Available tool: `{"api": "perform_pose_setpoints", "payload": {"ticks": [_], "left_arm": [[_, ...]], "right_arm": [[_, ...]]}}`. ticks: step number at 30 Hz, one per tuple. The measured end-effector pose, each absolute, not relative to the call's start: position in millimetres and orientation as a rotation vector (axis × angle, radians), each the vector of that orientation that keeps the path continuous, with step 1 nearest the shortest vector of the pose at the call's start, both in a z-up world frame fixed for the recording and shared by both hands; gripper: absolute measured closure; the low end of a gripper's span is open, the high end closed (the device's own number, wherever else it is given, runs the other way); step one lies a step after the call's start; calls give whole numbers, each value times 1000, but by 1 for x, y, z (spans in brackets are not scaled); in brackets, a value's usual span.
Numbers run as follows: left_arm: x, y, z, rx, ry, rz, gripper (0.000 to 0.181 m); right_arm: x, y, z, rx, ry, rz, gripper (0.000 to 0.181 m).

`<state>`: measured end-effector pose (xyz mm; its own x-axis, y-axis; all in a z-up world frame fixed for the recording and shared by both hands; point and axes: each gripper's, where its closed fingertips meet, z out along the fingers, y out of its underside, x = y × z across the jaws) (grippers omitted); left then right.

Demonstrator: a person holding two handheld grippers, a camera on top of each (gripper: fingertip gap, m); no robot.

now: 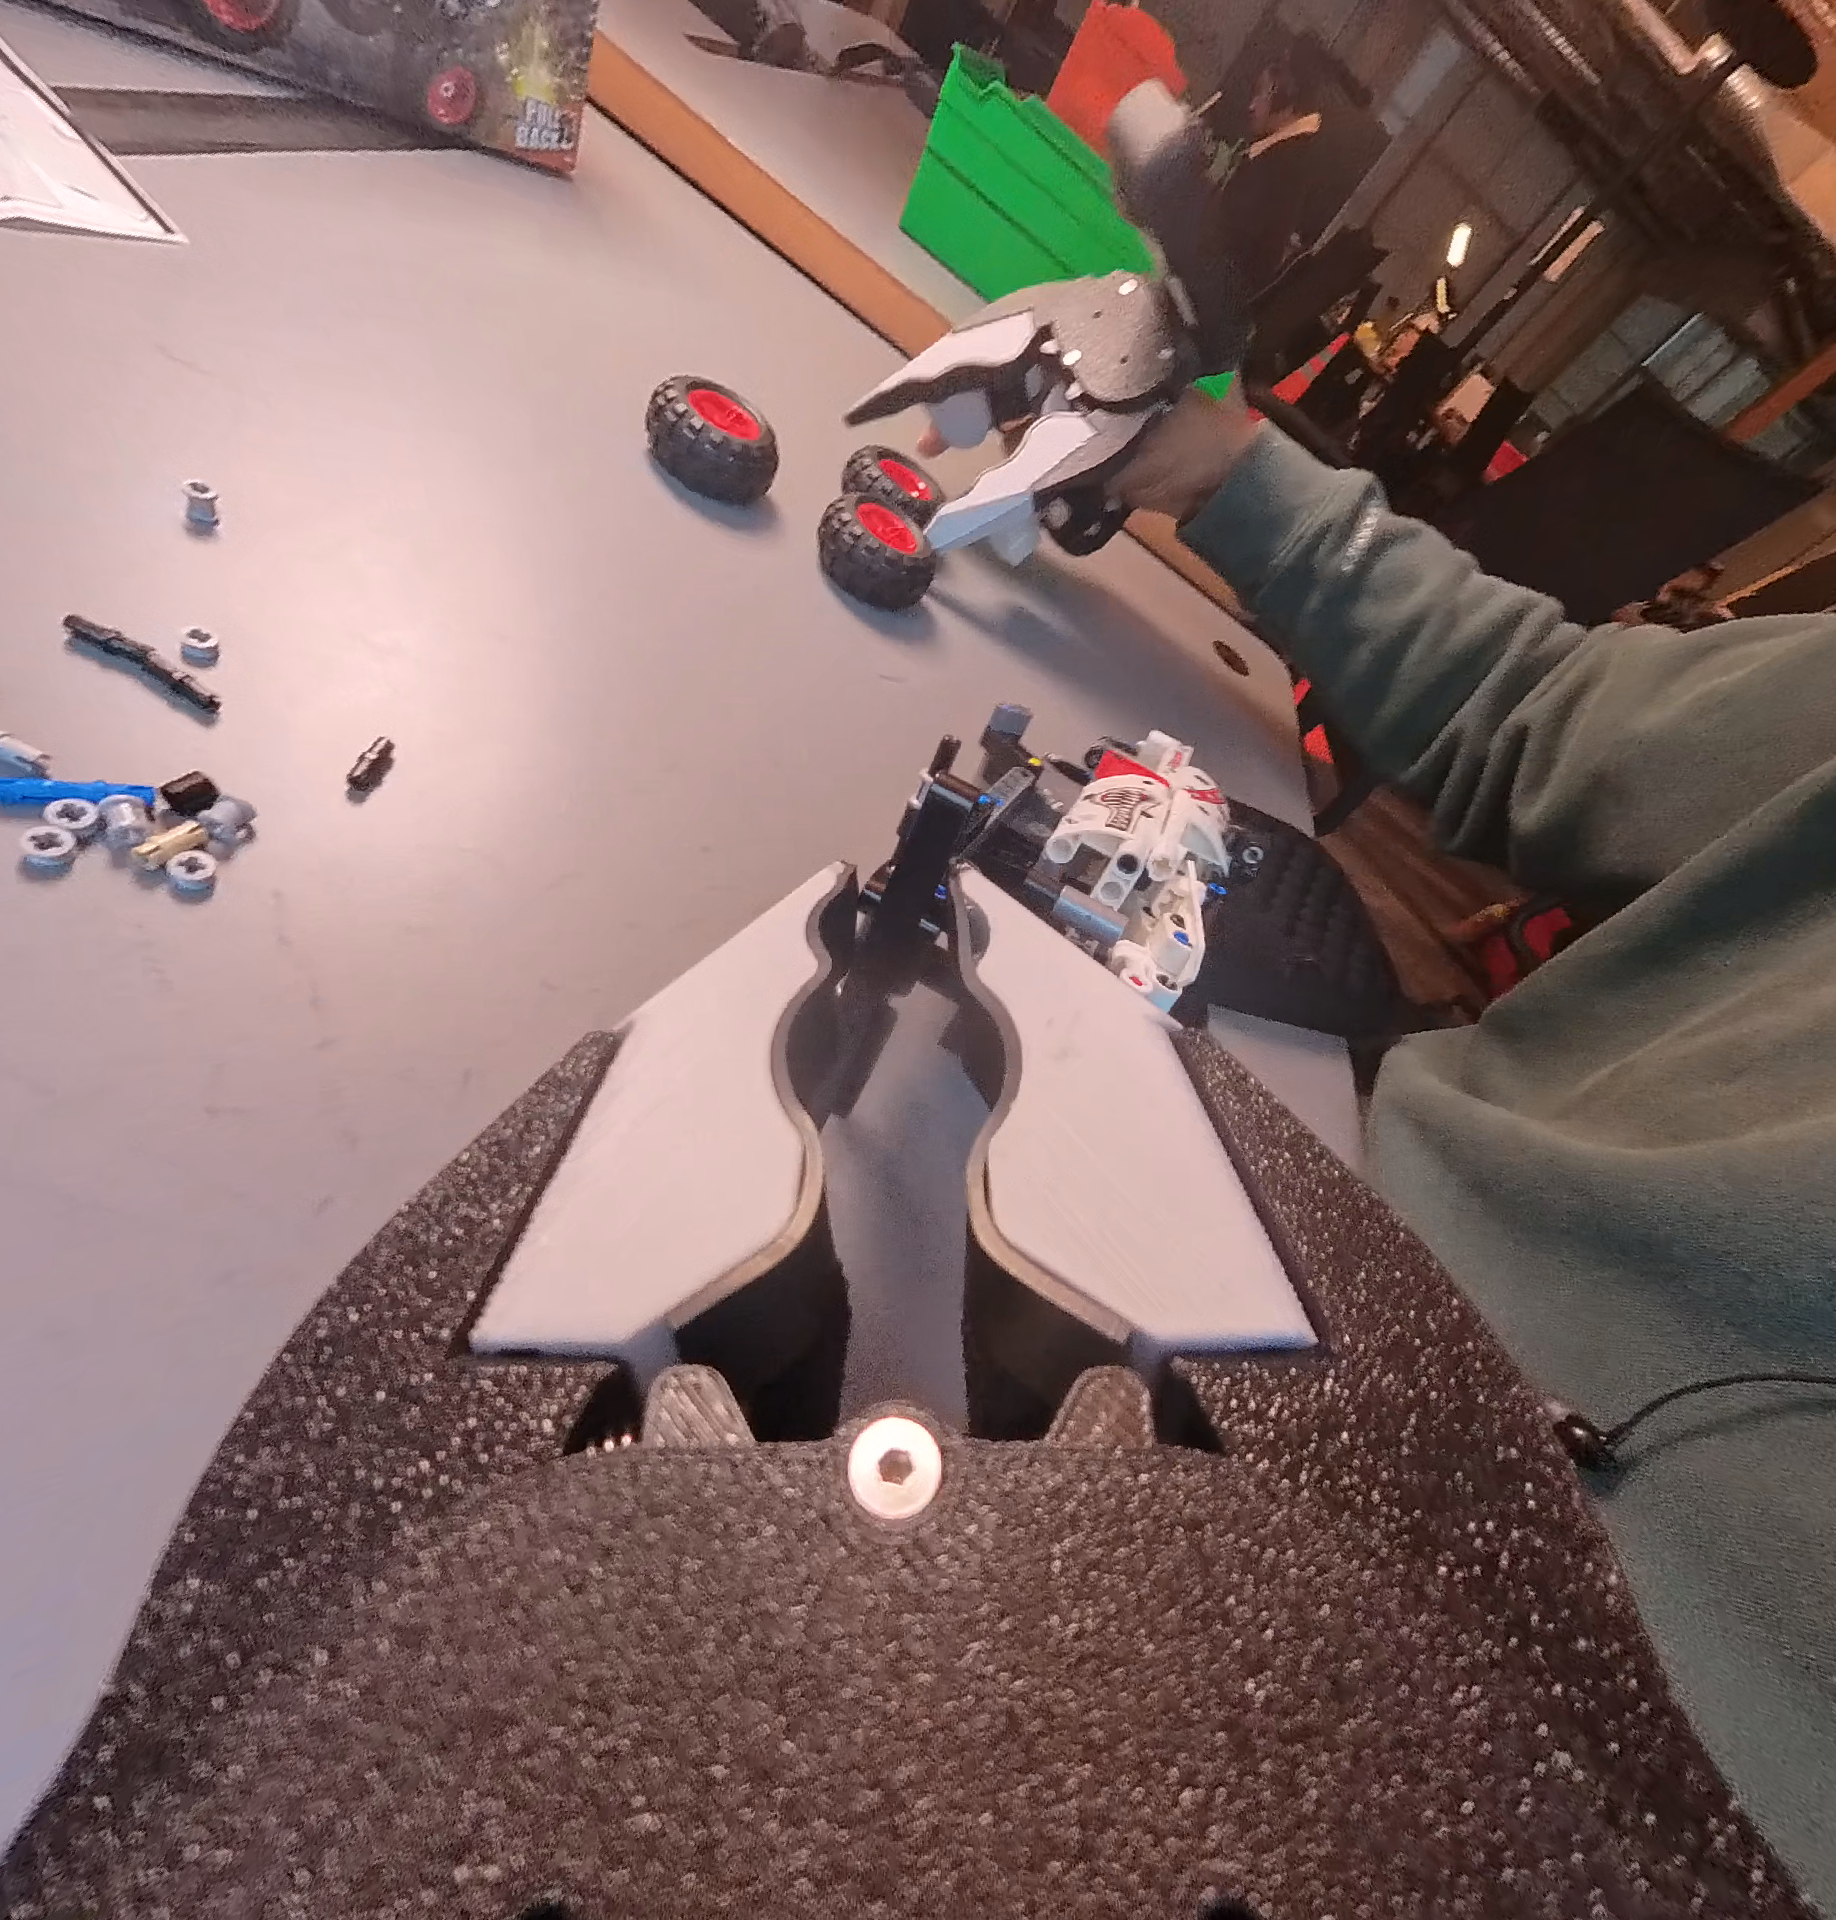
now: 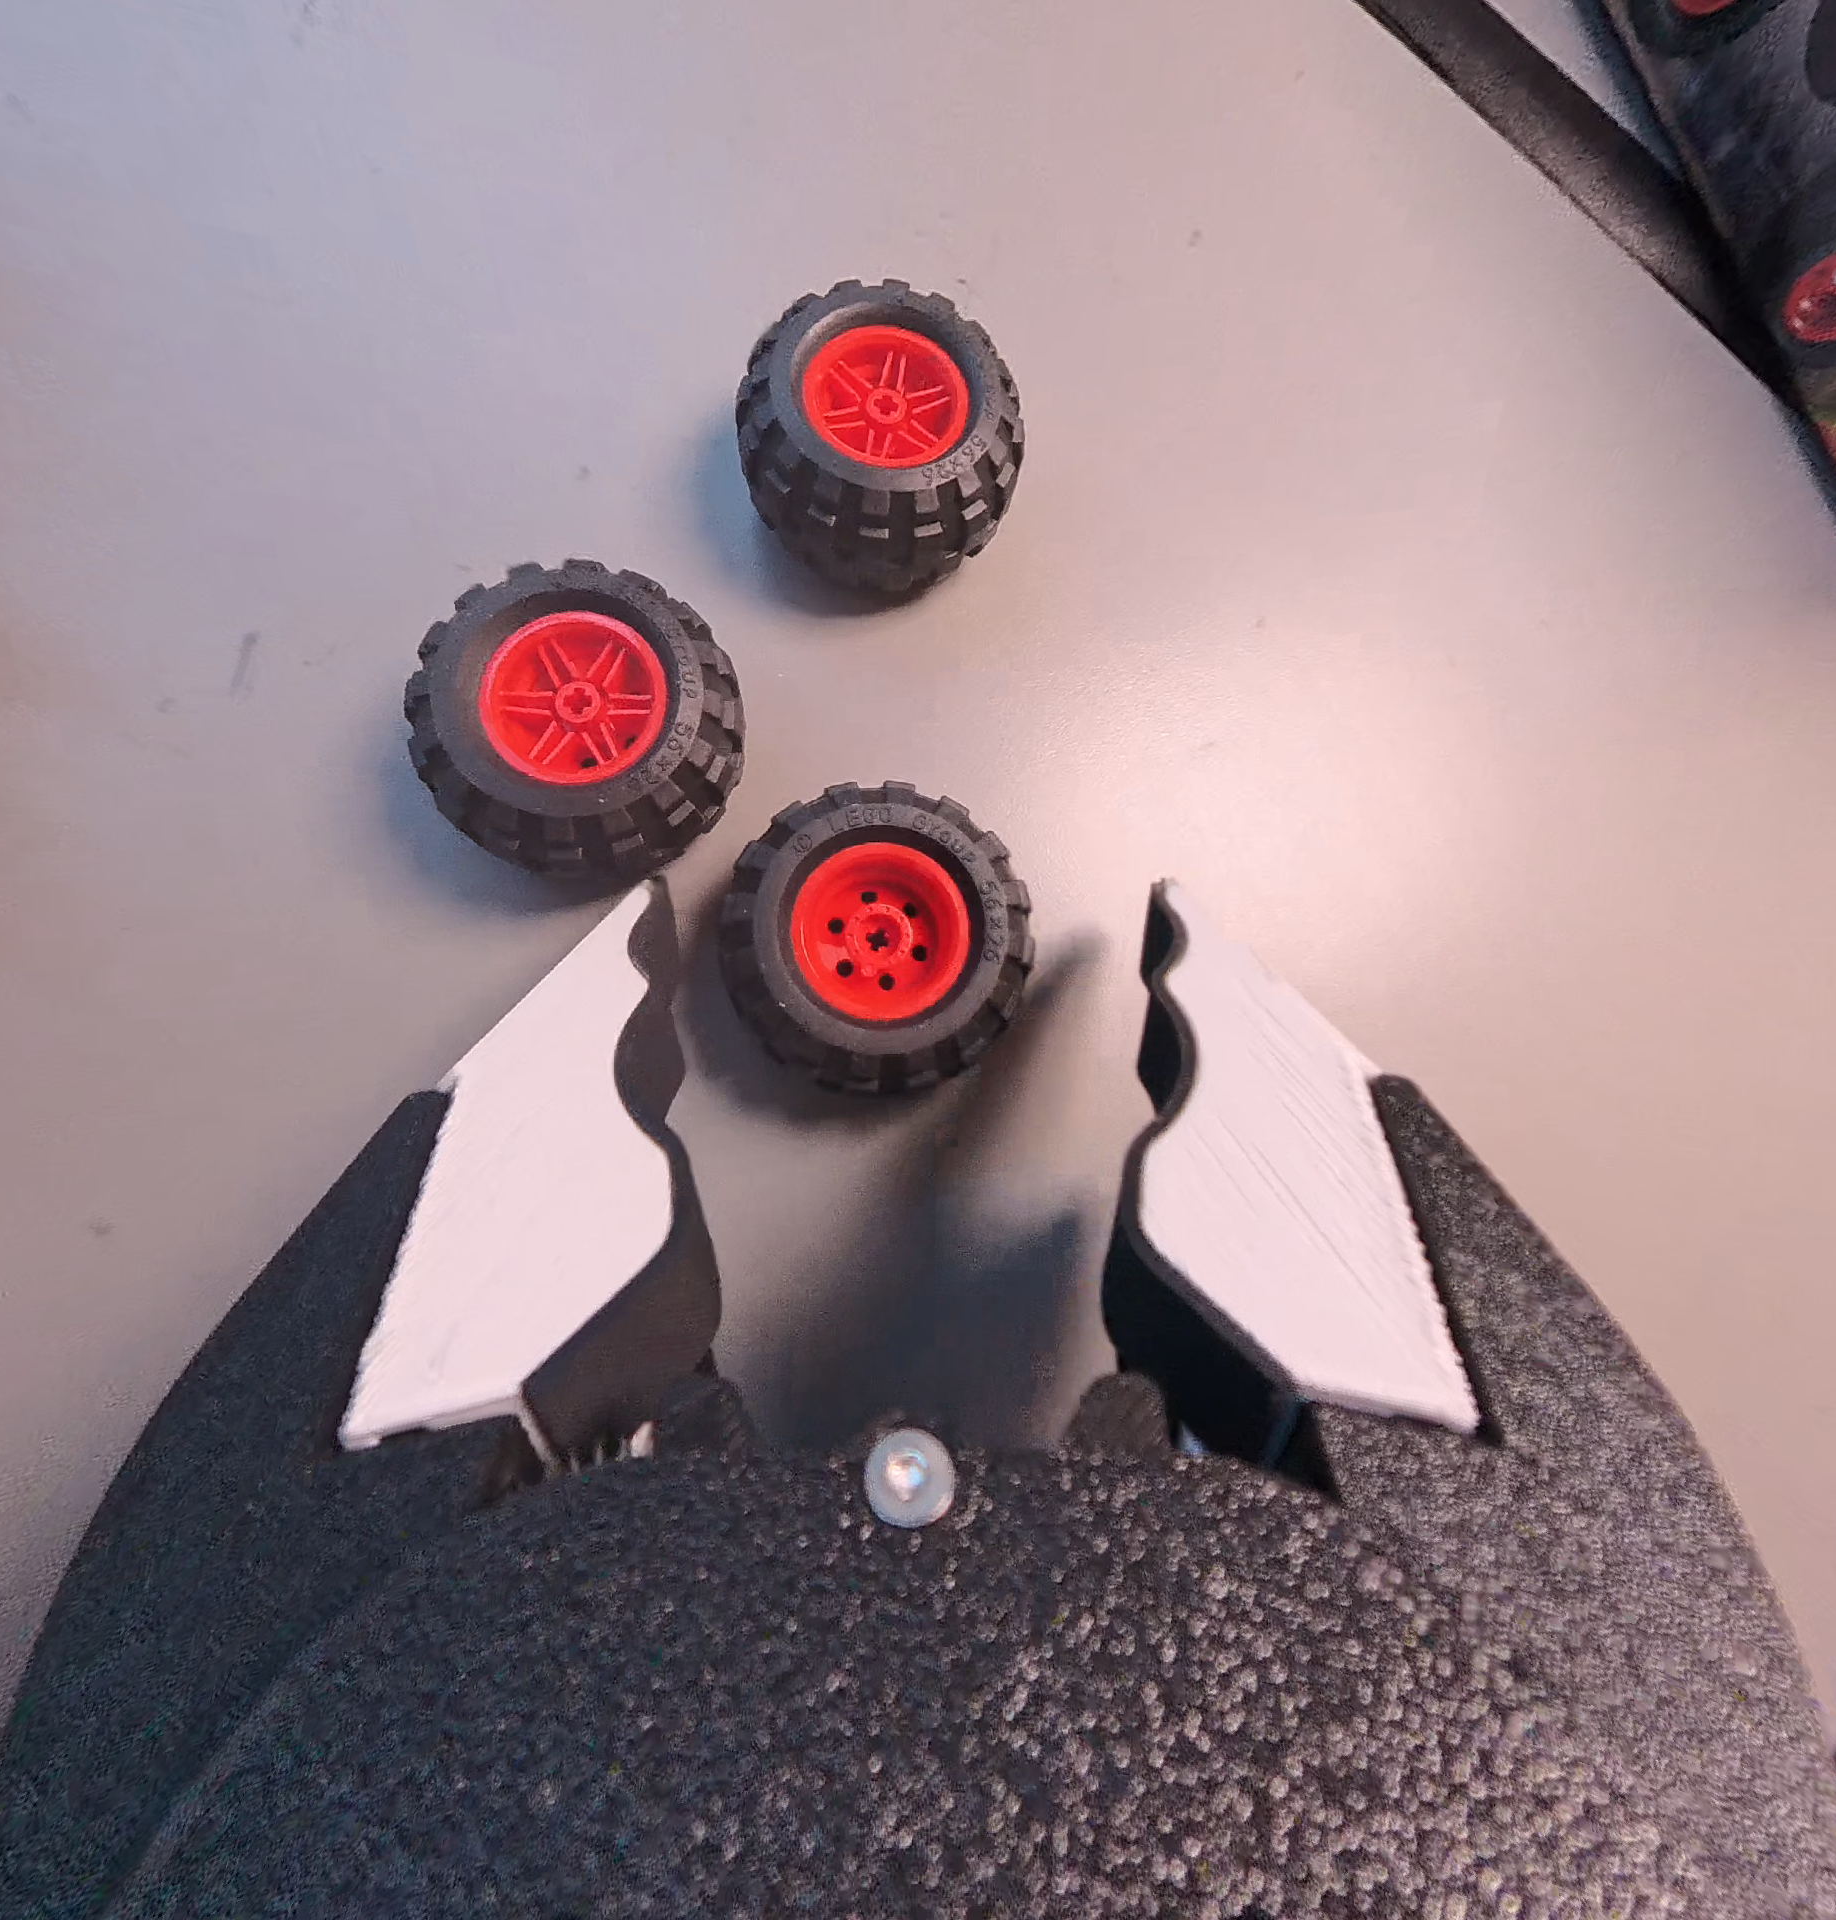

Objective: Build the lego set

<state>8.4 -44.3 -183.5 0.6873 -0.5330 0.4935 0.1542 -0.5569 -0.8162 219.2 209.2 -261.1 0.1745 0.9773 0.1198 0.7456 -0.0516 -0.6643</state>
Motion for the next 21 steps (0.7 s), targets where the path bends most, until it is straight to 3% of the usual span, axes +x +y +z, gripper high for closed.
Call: {"api": "perform_pose_setpoints", "payload": {"ticks": [5, 11, 16, 19, 21], "left_arm": [[-1, -39, -191, -1987, 278, -845, 166], [-14, -26, -194, -1995, 152, -837, 167], [-13, -9, -192, -2038, 34, -986, 168], [-10, 3, -192, -2038, 14, -1038, 167], [-9, 8, -191, -2023, 11, -1061, 167]], "right_arm": [[210, 188, -206, -1656, -1580, 411, 99], [161, 31, -174, -1331, -1922, 648, 111], [126, -48, -181, -1164, -2098, 657, 105], [108, -43, -211, -1112, -2150, 389, 96], [101, -33, -227, -1085, -2163, 320, 109]]}}
